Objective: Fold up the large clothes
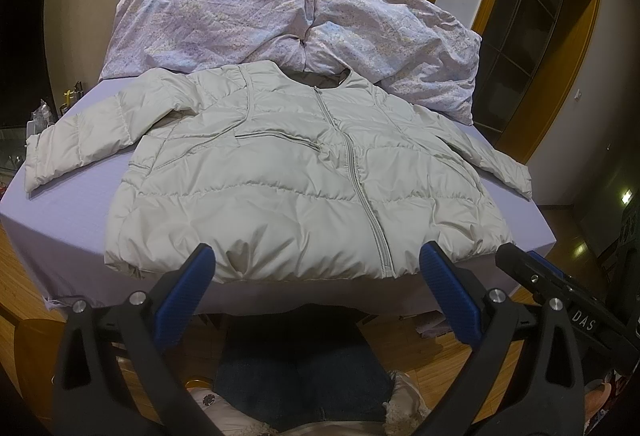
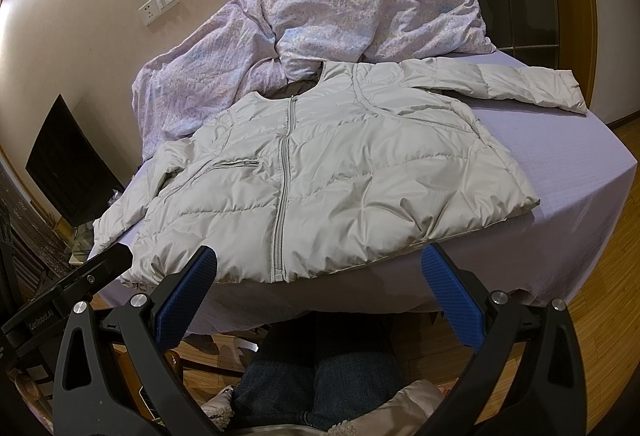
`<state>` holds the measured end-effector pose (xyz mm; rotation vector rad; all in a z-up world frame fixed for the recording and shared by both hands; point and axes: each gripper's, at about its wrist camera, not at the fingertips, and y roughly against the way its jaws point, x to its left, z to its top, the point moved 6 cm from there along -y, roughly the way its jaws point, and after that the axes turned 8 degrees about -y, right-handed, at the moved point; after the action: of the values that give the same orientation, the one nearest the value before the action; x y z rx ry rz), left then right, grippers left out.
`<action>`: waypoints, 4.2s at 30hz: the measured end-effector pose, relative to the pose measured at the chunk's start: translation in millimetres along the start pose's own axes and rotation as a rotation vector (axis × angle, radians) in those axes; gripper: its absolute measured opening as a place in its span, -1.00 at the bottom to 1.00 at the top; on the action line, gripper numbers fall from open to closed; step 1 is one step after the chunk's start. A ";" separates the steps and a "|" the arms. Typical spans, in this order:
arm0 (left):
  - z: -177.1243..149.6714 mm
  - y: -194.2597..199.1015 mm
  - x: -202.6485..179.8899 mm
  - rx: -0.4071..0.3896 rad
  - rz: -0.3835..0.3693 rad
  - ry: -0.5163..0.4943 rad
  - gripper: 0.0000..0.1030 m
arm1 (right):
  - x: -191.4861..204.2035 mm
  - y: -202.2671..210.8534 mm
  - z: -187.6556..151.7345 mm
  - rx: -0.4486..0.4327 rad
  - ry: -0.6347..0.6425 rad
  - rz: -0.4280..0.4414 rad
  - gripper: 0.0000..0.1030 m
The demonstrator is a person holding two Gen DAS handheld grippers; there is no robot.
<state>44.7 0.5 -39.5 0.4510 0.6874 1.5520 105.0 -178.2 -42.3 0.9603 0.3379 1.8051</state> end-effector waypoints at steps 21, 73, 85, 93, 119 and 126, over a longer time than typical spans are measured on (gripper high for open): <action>0.0 0.0 0.1 0.000 0.000 0.000 0.96 | -0.5 -0.8 -0.7 0.001 -0.002 0.001 0.97; 45.5 -113.7 53.6 0.139 0.005 0.047 0.96 | -203.7 -87.7 125.6 -0.056 -0.502 -0.174 0.95; 73.3 -159.6 67.7 0.157 -0.004 0.012 0.96 | -349.4 -131.8 172.3 -0.107 -0.998 -0.172 0.22; 87.9 -163.3 86.1 0.127 0.013 0.034 0.96 | -384.2 -141.2 195.6 -0.215 -1.067 -0.236 -0.09; 84.2 -143.2 174.5 0.084 0.272 0.108 0.96 | -205.9 -154.1 311.5 -0.290 -0.349 -0.259 -0.86; 80.8 -131.2 191.1 0.064 0.287 0.159 0.96 | -78.3 -197.3 307.9 -0.182 -0.155 -0.018 -0.87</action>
<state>175.5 202.4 -88.7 0.4945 0.8238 1.8549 474.4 -220.0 -1.6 0.9577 0.0837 1.7004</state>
